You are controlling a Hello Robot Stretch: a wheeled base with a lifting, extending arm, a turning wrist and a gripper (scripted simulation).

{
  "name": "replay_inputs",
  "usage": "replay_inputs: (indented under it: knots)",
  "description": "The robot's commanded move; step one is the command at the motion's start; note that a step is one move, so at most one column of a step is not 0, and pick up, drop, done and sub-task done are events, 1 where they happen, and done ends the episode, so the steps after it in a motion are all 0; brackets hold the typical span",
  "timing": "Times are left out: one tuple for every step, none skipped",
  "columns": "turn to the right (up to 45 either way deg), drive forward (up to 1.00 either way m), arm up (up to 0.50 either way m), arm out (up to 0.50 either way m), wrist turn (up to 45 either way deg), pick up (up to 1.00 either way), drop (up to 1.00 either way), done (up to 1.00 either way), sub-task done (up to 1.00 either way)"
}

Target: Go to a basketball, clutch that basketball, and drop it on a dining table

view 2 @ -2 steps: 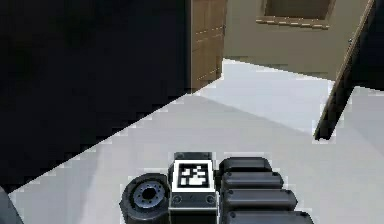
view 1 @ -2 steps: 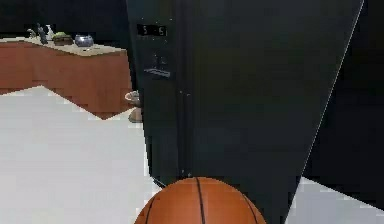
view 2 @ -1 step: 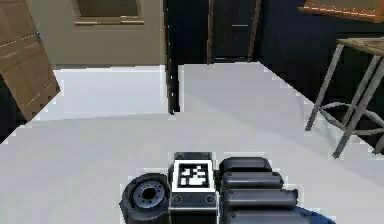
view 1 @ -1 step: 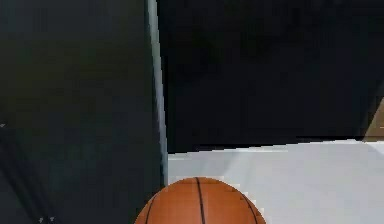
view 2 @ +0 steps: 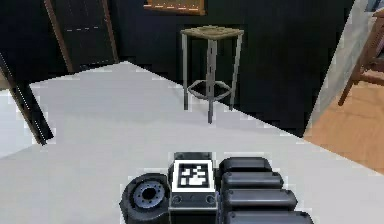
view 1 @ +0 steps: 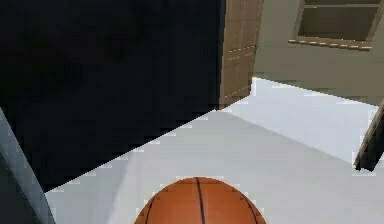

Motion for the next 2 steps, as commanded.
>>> replay_inputs:
  knots:
    - [0.0, 0.20, 0.00, 0.00, 0.0, 0.00, 0.00, 0.00, 0.00]
    - [-45.0, 0.00, 0.00, 0.00, 0.0, 0.00, 0.00, 0.00, 0.00]
